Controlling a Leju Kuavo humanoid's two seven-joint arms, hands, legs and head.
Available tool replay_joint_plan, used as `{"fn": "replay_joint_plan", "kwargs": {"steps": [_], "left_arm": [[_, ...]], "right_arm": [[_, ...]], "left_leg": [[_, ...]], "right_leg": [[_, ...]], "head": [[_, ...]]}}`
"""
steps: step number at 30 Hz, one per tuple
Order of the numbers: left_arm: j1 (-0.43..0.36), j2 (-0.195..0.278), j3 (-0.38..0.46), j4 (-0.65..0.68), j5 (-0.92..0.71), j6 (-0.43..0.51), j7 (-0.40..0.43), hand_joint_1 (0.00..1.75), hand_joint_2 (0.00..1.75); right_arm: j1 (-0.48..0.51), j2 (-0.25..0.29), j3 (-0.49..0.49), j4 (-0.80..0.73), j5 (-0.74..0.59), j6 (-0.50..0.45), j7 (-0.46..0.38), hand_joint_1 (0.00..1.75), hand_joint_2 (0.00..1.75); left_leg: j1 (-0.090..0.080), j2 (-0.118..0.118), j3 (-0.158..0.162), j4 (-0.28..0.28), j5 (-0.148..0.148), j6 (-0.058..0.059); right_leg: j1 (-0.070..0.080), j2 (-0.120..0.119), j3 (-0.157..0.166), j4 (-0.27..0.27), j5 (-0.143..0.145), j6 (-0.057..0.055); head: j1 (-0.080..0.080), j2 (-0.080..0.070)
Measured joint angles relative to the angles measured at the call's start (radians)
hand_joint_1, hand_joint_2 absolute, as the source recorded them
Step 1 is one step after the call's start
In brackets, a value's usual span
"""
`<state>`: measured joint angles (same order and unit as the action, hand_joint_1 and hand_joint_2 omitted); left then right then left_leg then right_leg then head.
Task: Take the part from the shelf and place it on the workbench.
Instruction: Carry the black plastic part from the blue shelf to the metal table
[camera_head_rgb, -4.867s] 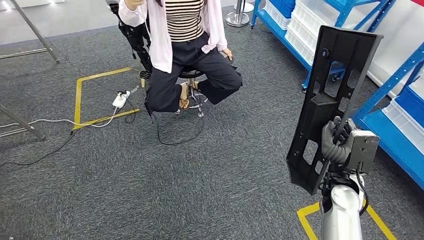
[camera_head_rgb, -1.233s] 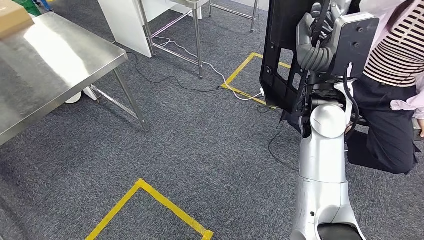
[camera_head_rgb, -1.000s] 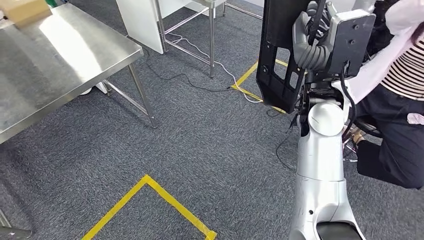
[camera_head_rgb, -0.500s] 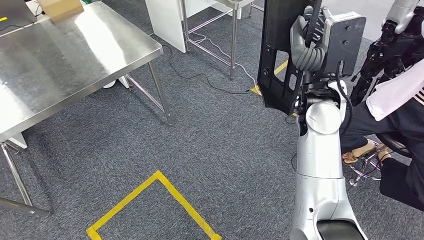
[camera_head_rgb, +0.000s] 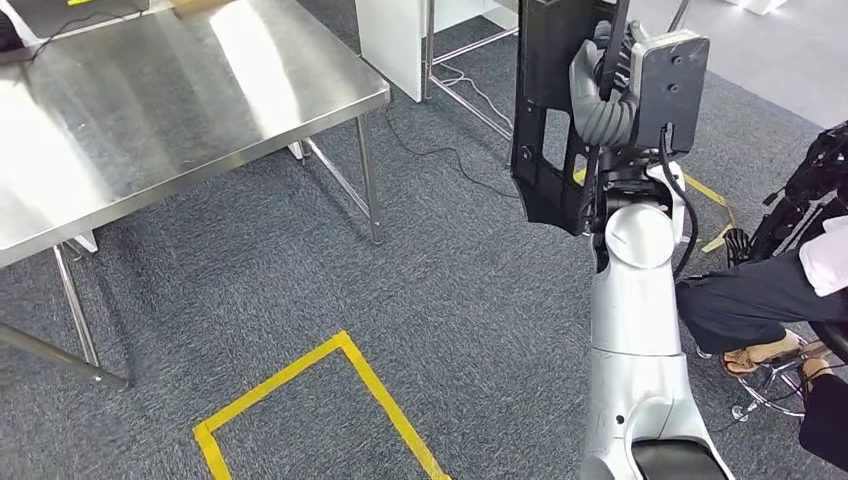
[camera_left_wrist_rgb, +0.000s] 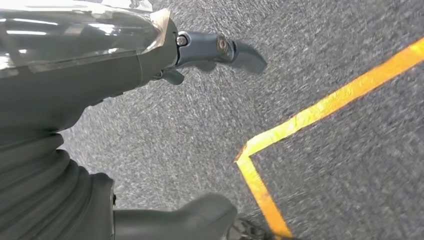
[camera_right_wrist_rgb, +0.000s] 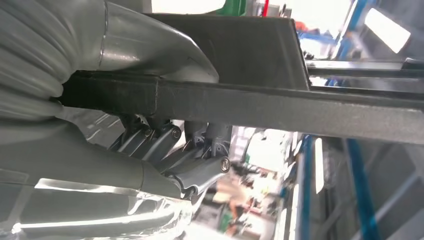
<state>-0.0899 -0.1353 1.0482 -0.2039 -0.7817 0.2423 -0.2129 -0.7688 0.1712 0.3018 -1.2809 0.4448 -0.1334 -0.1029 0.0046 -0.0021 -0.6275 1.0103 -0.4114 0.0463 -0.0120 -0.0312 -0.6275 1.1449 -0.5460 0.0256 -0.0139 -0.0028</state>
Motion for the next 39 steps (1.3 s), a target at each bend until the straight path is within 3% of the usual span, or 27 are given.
{"fn": "replay_joint_plan", "kwargs": {"steps": [2, 3, 4, 6, 7, 9, 11, 12, 14, 16, 18, 19, 20, 22, 24, 27, 28, 30, 32, 33, 34, 35, 37, 39], "left_arm": [[-0.002, 0.000, 0.000, 0.000, 0.000, 0.000, -0.001, 0.00, 1.75], [-0.002, 0.000, 0.000, 0.000, 0.000, 0.000, -0.001, 0.00, 1.75], [-0.002, -0.001, 0.000, 0.000, 0.000, 0.000, -0.001, 0.00, 1.75], [-0.001, -0.002, 0.000, 0.000, 0.000, 0.000, -0.001, 0.00, 1.75], [-0.001, -0.002, 0.000, 0.000, 0.000, 0.000, -0.001, 0.00, 1.75], [0.000, -0.002, 0.000, 0.000, 0.000, 0.000, -0.001, 0.00, 1.75], [0.004, -0.002, 0.001, 0.000, 0.000, 0.000, -0.003, 0.00, 1.75], [0.006, -0.003, 0.001, 0.000, -0.001, 0.000, -0.004, 0.00, 1.75], [0.006, -0.003, 0.001, 0.000, -0.002, 0.000, -0.006, 0.00, 1.75], [0.003, -0.003, 0.002, 0.000, -0.003, 0.000, -0.009, 0.00, 1.75], [0.003, -0.003, 0.003, 0.000, -0.002, 0.000, -0.010, 0.00, 1.75], [0.003, -0.003, 0.003, 0.000, -0.002, 0.000, -0.010, 0.00, 1.75], [0.003, -0.003, 0.004, 0.000, -0.001, 0.001, -0.011, 0.00, 1.75], [0.002, -0.003, 0.005, 0.000, 0.000, 0.002, -0.013, 0.00, 1.75], [0.000, -0.003, 0.006, 0.000, 0.002, 0.002, -0.014, 0.00, 1.75], [-0.001, -0.005, 0.006, 0.000, 0.004, 0.002, -0.015, 0.00, 1.75], [-0.001, -0.006, 0.007, 0.000, 0.004, 0.002, -0.015, 0.00, 1.75], [-0.003, -0.007, 0.007, 0.000, 0.005, 0.003, -0.016, 0.00, 1.75], [-0.005, -0.007, 0.009, 0.000, 0.006, 0.003, -0.016, 0.00, 1.75], [-0.005, -0.007, 0.010, 0.000, 0.006, 0.003, -0.016, 0.00, 1.75], [-0.005, -0.008, 0.012, 0.000, 0.006, 0.003, -0.016, 0.00, 1.75], [-0.005, -0.009, 0.014, 0.000, 0.006, 0.003, -0.016, 0.00, 1.75], [-0.005, -0.010, 0.017, 0.000, 0.005, 0.003, -0.017, 0.00, 1.75], [-0.005, -0.011, 0.021, 0.000, 0.005, 0.002, -0.019, 0.00, 1.75]], "right_arm": [[0.002, -0.004, 0.001, 0.005, 0.002, 0.001, 0.000, 1.75, 1.75], [0.004, -0.006, 0.000, 0.009, 0.003, 0.001, 0.001, 1.75, 1.75], [0.005, -0.007, 0.000, 0.011, 0.003, 0.001, 0.001, 1.75, 1.75], [0.004, -0.009, 0.000, 0.014, 0.004, 0.001, 0.001, 1.75, 1.75], [0.003, -0.010, 0.000, 0.014, 0.004, 0.001, 0.001, 1.75, 1.75], [0.001, -0.009, 0.001, 0.017, 0.004, 0.002, 0.001, 1.75, 1.75], [0.000, -0.008, 0.002, 0.020, 0.006, 0.003, 0.002, 1.75, 1.75], [-0.002, -0.007, 0.003, 0.020, 0.006, 0.003, 0.001, 1.75, 1.75], [-0.007, -0.006, 0.006, 0.021, 0.007, 0.005, 0.001, 1.75, 1.75], [-0.010, -0.006, 0.009, 0.025, 0.008, 0.008, 0.001, 1.75, 1.75], [-0.010, -0.006, 0.013, 0.031, 0.010, 0.010, 0.002, 1.75, 1.75], [-0.009, -0.006, 0.015, 0.034, 0.012, 0.010, 0.002, 1.75, 1.75], [-0.009, -0.005, 0.017, 0.037, 0.014, 0.011, 0.002, 1.75, 1.75], [-0.012, -0.003, 0.020, 0.039, 0.018, 0.012, 0.003, 1.75, 1.75], [-0.018, -0.002, 0.023, 0.040, 0.021, 0.014, 0.004, 1.75, 1.75], [-0.025, 0.002, 0.028, 0.044, 0.024, 0.016, 0.005, 1.75, 1.75], [-0.026, 0.003, 0.029, 0.044, 0.025, 0.017, 0.005, 1.75, 1.75], [-0.030, 0.004, 0.030, 0.047, 0.026, 0.018, 0.006, 1.75, 1.75], [-0.030, 0.002, 0.031, 0.053, 0.030, 0.019, 0.007, 1.75, 1.75], [-0.030, 0.000, 0.031, 0.057, 0.032, 0.019, 0.008, 1.75, 1.75], [-0.029, -0.001, 0.032, 0.061, 0.034, 0.020, 0.010, 1.75, 1.75], [-0.030, -0.002, 0.033, 0.064, 0.037, 0.020, 0.012, 1.75, 1.75], [-0.035, -0.002, 0.036, 0.068, 0.041, 0.020, 0.016, 1.75, 1.75], [-0.042, -0.002, 0.040, 0.072, 0.044, 0.021, 0.018, 1.75, 1.75]], "left_leg": [[0.001, -0.025, 0.000, 0.000, 0.000, 0.004], [0.001, -0.039, 0.000, 0.001, -0.001, 0.005], [0.001, -0.053, 0.001, 0.001, -0.001, 0.005], [0.001, -0.078, 0.002, 0.003, -0.002, 0.002], [0.000, -0.089, 0.000, 0.006, -0.004, -0.002], [-0.002, -0.105, -0.004, 0.010, -0.008, -0.011], [0.001, -0.117, -0.008, 0.008, -0.007, -0.023], [0.002, -0.113, -0.010, 0.010, -0.010, -0.029], [0.001, -0.072, -0.031, 0.059, -0.040, -0.041], [0.004, -0.022, -0.090, 0.181, -0.100, -0.052], [0.010, -0.006, -0.144, 0.280, -0.129, -0.059], [0.012, -0.003, -0.147, 0.277, -0.116, -0.061], [0.014, 0.003, -0.127, 0.234, -0.086, -0.061], [0.011, 0.038, -0.055, 0.094, -0.023, -0.056], [0.004, 0.060, -0.016, 0.016, -0.001, -0.046], [0.000, 0.034, -0.013, 0.006, -0.001, -0.026], [0.001, 0.024, -0.009, 0.001, 0.002, -0.018], [0.005, 0.006, -0.002, -0.008, 0.008, -0.004], [0.005, -0.017, -0.002, -0.008, 0.009, 0.002], [0.004, -0.030, -0.002, -0.008, 0.009, 0.003], [0.004, -0.044, -0.002, -0.007, 0.009, 0.003], [0.004, -0.057, -0.002, -0.006, 0.009, 0.003], [0.003, -0.081, -0.003, -0.003, 0.008, 0.000], [0.001, -0.100, -0.009, 0.004, 0.005, -0.009]], "right_leg": [[-0.001, 0.023, -0.073, 0.132, -0.042, -0.002], [-0.001, 0.026, -0.093, 0.161, -0.043, 0.003], [-0.001, 0.028, -0.094, 0.149, -0.028, 0.010], [-0.006, 0.043, -0.045, 0.021, 0.037, 0.026], [-0.008, 0.057, -0.015, -0.046, 0.066, 0.029], [-0.011, 0.072, 0.017, -0.118, 0.093, 0.022], [-0.009, 0.060, 0.021, -0.122, 0.095, 0.006], [-0.010, 0.053, 0.023, -0.125, 0.097, -0.001], [-0.016, 0.038, 0.030, -0.131, 0.100, -0.016], [-0.014, 0.022, 0.034, -0.132, 0.096, -0.026], [-0.012, 0.004, 0.037, -0.132, 0.093, -0.030], [-0.012, -0.004, 0.038, -0.132, 0.092, -0.030], [-0.012, -0.013, 0.040, -0.132, 0.089, -0.029], [-0.007, -0.028, 0.047, -0.132, 0.083, -0.022], [0.000, -0.041, 0.052, -0.132, 0.077, -0.013], [0.003, -0.062, 0.059, -0.135, 0.070, 0.003], [0.003, -0.054, 0.056, -0.124, 0.061, 0.006], [-0.001, -0.014, 0.017, -0.040, 0.020, 0.005], [-0.003, 0.019, -0.054, 0.100, -0.030, 0.000], [-0.003, 0.024, -0.082, 0.151, -0.043, 0.003], [-0.003, 0.027, -0.094, 0.164, -0.040, 0.008], [-0.004, 0.029, -0.086, 0.137, -0.020, 0.016], [-0.009, 0.052, -0.027, -0.006, 0.045, 0.030], [-0.013, 0.077, 0.018, -0.110, 0.086, 0.027]], "head": [[0.002, 0.000], [0.003, 0.000], [0.003, 0.000], [0.004, 0.000], [0.005, 0.000], [0.005, 0.000], [0.005, 0.000], [0.005, 0.000], [-0.002, 0.000], [-0.009, 0.000], [-0.009, 0.000], [-0.010, 0.000], [-0.010, 0.000], [-0.010, 0.000], [-0.007, 0.000], [-0.003, 0.000], [-0.002, 0.000], [0.000, 0.000], [0.002, 0.000], [0.003, 0.000], [0.004, 0.000], [0.004, 0.000], [0.005, 0.000], [0.004, 0.000]]}}
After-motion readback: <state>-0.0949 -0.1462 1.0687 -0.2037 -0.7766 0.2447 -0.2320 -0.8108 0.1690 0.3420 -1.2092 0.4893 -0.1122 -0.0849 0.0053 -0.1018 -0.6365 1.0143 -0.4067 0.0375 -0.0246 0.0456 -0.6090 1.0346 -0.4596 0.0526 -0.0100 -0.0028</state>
